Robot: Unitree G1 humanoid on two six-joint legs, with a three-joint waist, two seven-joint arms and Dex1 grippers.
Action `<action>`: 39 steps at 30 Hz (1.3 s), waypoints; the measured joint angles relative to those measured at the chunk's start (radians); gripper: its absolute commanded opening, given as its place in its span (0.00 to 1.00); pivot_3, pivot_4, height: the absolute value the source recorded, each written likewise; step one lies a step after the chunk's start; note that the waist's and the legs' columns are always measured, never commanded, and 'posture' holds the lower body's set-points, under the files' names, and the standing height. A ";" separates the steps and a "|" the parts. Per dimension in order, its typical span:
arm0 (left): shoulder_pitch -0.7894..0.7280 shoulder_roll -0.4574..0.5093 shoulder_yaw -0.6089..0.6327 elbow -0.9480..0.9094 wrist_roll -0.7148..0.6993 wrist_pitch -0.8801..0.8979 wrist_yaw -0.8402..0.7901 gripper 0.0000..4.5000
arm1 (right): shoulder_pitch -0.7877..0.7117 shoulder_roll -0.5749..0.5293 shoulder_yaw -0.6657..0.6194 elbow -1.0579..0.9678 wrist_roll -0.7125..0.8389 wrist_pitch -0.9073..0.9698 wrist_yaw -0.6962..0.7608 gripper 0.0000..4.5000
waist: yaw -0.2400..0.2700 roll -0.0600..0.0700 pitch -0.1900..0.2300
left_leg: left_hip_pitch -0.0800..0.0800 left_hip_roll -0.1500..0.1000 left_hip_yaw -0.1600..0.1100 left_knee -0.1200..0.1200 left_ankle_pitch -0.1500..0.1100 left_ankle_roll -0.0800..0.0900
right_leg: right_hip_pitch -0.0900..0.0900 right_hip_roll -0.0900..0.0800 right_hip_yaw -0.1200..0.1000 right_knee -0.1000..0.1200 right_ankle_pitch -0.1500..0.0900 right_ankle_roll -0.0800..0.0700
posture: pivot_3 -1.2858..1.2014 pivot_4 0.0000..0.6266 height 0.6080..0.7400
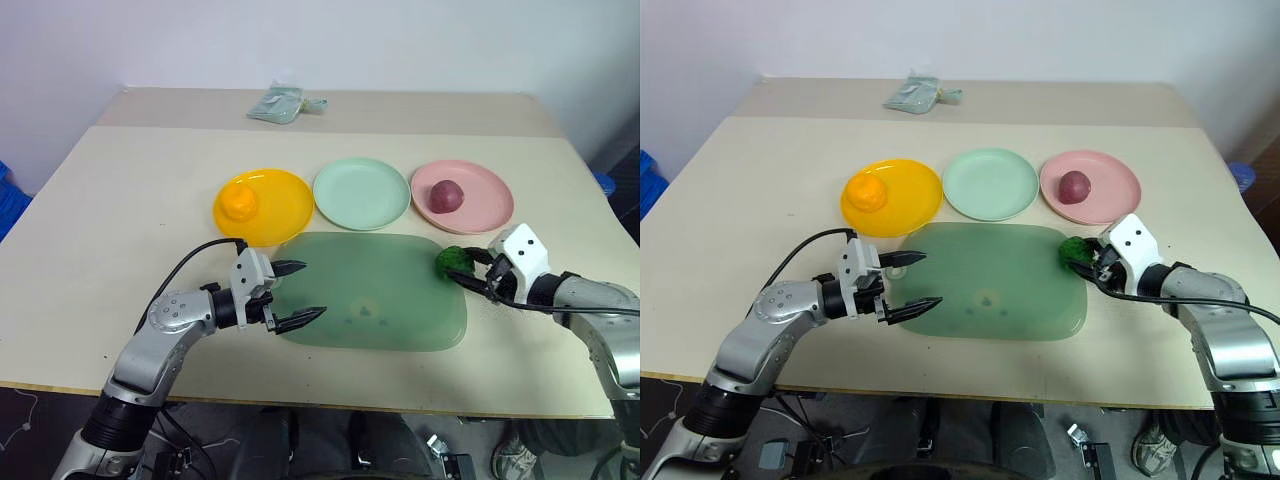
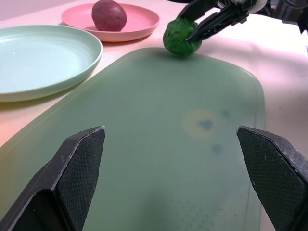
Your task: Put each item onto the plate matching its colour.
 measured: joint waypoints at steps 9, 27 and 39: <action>-0.011 -0.018 0.108 0.031 -0.002 0.000 0.111 1.00 | -0.460 0.334 0.191 0.258 -0.139 -0.029 -0.225 0.43 | -0.018 0.000 0.000 | -0.001 0.001 0.000 -0.001 0.001 -0.001 | -0.003 0.001 0.001 0.002 0.000 0.000 | 0.52 0.24 1.00; 0.066 0.019 0.246 -0.149 -0.031 0.158 0.277 1.00 | -0.280 0.172 0.096 0.179 -0.067 -0.181 -0.029 0.98 | 0.007 0.000 0.000 | -0.003 -0.002 0.000 0.000 0.000 0.000 | -0.003 -0.002 0.003 -0.001 0.001 0.002 | 0.52 0.24 1.00; 0.197 0.073 0.393 -0.002 0.018 0.050 0.288 1.00 | 0.150 -0.036 -0.200 0.070 0.083 -0.092 0.145 0.98 | -0.001 0.000 0.000 | -0.001 -0.001 0.000 -0.001 -0.001 0.001 | -0.001 -0.001 0.004 -0.001 0.001 0.002 | 0.52 0.24 1.00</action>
